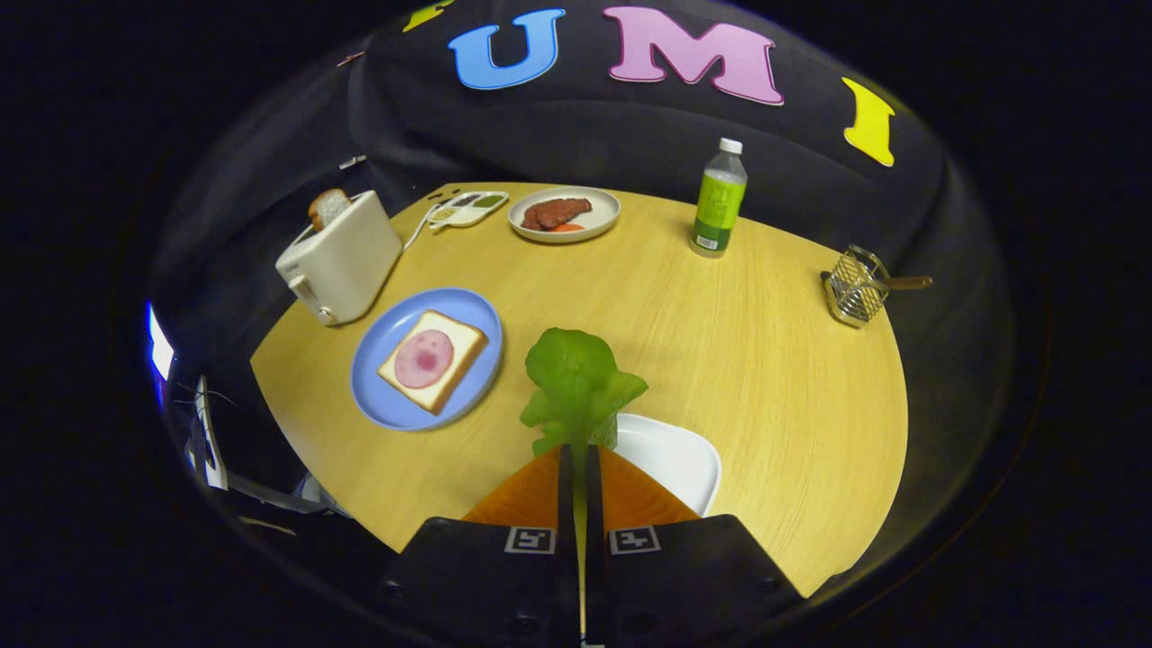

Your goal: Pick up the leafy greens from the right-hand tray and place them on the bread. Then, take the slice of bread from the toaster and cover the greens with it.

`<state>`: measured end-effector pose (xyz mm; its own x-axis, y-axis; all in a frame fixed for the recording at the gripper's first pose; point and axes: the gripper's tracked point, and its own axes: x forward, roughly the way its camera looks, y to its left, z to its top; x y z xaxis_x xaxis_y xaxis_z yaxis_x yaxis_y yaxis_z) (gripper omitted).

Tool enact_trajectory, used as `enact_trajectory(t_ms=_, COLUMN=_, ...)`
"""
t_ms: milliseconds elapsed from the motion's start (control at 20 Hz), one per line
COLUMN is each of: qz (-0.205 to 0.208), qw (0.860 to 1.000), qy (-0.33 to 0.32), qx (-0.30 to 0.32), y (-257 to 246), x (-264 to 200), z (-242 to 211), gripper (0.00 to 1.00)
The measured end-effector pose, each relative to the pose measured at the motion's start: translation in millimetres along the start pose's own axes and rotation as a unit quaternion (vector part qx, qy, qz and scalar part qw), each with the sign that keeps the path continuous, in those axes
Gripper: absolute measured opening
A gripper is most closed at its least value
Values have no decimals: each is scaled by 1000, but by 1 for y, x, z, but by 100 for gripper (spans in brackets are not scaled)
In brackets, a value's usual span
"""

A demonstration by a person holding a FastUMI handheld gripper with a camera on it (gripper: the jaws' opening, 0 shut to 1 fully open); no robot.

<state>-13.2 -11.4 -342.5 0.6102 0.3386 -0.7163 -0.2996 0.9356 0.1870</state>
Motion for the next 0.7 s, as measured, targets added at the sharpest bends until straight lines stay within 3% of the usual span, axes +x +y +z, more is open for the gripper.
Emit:
enact_trajectory(t_ms=300, qz=41, qw=999, qy=-16, qx=-17, y=85, x=18, z=44, gripper=7)
enact_trajectory(t_ms=700, qz=60, qw=997, qy=17, qx=-37, y=145, x=71, z=51, gripper=7)
